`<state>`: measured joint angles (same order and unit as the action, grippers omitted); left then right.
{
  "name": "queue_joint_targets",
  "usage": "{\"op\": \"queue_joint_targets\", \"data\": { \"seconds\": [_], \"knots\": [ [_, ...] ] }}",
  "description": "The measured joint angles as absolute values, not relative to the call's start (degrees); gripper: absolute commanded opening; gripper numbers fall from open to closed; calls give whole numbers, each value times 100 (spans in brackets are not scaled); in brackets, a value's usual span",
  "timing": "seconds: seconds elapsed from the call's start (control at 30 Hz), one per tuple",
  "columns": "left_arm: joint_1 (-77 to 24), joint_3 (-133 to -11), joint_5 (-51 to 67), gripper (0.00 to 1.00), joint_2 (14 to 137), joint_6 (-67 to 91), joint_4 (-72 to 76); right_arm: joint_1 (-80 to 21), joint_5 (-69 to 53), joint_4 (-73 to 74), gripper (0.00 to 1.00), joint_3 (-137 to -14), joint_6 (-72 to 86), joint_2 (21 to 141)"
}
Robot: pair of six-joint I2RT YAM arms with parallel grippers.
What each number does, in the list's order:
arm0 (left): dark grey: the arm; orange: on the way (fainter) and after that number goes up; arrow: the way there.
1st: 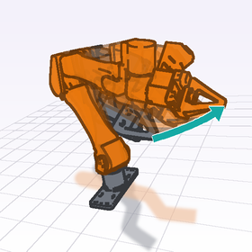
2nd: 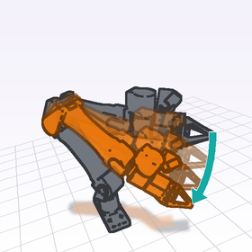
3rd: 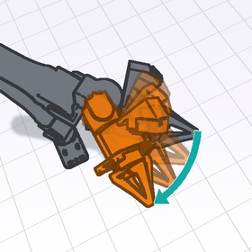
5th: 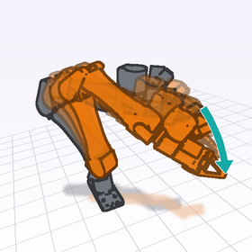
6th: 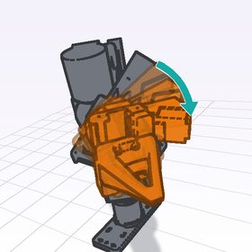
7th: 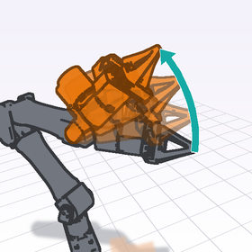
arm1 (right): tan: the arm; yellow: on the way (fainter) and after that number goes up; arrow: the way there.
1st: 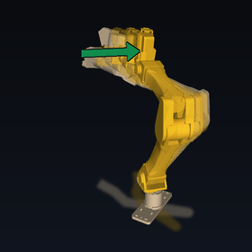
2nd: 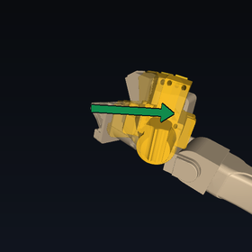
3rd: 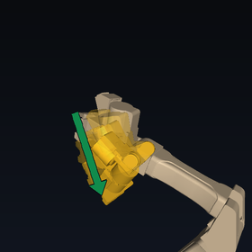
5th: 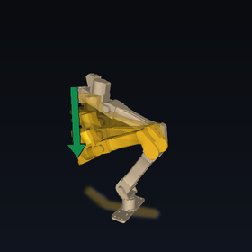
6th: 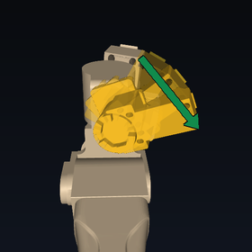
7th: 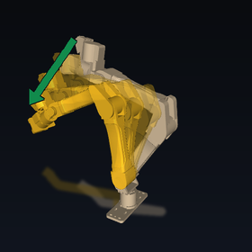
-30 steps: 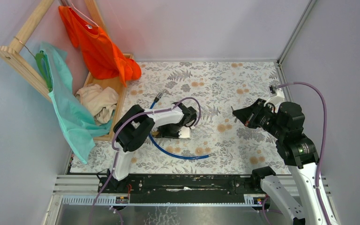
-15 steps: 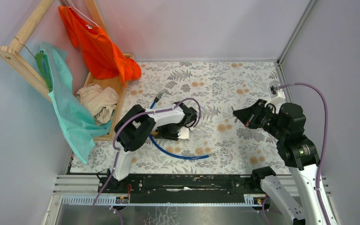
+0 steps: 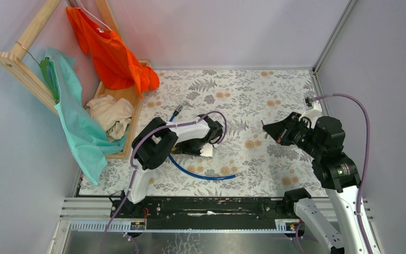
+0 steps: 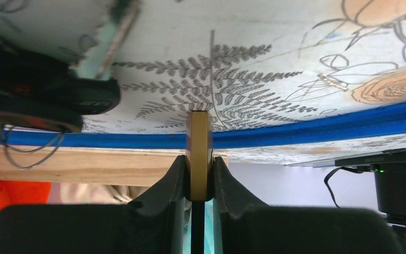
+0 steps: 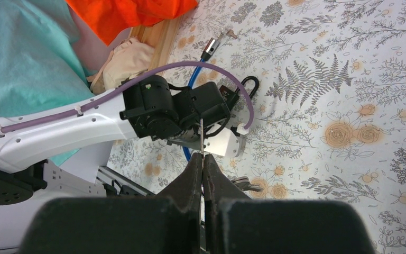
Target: Unlock with the key
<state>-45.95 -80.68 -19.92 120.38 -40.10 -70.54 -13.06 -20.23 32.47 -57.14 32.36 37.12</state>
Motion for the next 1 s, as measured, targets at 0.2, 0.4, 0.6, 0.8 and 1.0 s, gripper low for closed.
{"op": "queue_joint_targets", "data": {
  "seconds": [0.2, 0.4, 0.6, 0.8, 1.0],
  "knots": [
    [-4099, -8879, -1151, 0, 11998, -4139, -7220, -1306, -2084, 3162, 0, -5714, 3236, 3769],
    [-3116, -9959, 950, 0, 11133, -4737, -7435, -1308, -2536, 2703, 0, -5695, 3221, 4163],
    [-2665, -10313, 3452, 0, 10038, -5301, -7961, -1719, -3170, 2040, 0, -5645, 3039, 4919],
    [-2764, -10407, 5433, 0, 9732, -5649, -8156, -3022, -3570, 2112, 0, -5944, 2252, 5885],
    [-2764, -10051, 6469, 0, 9325, -6066, -8187, -3253, -4171, 2303, 0, -6329, 1533, 6034]
  ]
}}
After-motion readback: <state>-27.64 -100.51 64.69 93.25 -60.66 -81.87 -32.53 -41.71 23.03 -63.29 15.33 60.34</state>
